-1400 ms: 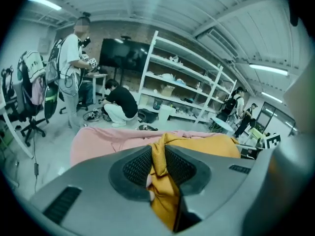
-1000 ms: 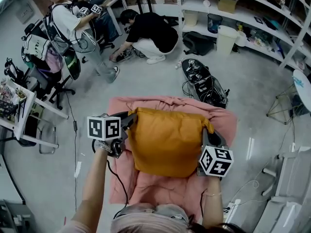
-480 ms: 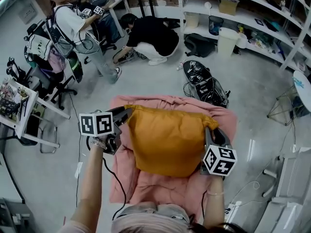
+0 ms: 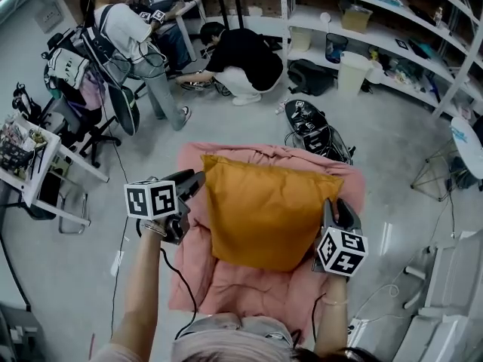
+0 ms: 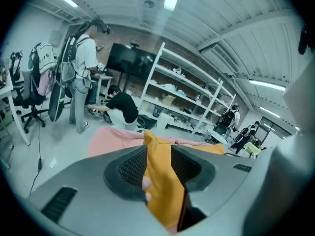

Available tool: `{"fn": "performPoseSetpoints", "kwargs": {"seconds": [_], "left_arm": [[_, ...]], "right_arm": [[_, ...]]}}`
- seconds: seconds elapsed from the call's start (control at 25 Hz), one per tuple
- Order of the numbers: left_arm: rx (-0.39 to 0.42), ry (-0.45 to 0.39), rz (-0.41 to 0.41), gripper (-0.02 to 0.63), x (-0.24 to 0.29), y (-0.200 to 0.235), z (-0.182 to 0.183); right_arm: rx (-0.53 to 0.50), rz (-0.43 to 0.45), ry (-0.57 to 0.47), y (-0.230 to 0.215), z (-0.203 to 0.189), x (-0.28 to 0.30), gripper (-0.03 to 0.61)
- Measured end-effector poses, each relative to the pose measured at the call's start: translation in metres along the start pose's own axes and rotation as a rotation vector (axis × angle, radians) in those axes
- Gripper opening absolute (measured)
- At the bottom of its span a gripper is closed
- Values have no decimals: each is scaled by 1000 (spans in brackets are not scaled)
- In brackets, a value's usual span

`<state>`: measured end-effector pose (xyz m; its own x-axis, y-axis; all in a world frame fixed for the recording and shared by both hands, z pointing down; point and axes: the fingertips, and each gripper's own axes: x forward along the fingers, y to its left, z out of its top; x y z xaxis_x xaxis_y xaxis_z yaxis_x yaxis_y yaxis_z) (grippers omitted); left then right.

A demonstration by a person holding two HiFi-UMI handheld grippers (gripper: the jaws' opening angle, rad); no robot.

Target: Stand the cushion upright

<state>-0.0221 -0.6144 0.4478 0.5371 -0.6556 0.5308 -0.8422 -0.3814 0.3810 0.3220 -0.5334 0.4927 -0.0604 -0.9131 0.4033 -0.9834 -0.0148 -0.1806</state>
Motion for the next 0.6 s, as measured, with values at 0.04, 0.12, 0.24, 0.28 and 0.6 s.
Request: {"fn": "performPoseSetpoints", "kwargs": {"seconds": [0.04,0.12,0.24,0.28,0.6], "left_arm": [[3,-12,2,149,-6,1,-2],[5,-31,0,149,-16,0,-7],[-6,-52,-10,149,-31,-4,-15],[-10,-60,-13,149,-36,-4,-17],[-104,-102,-90,118,-78,-15,-37]], "right_arm": [[-3,-5,-3,1,-1,-5,127],[-6,-10,-5,2,-5,-14,130],[-7,-13,-5,4,-12,-30,132],[-8,-13,-6,6,-13,-35,133],[-23,-8,-27,31,-19,-78,133]]}}
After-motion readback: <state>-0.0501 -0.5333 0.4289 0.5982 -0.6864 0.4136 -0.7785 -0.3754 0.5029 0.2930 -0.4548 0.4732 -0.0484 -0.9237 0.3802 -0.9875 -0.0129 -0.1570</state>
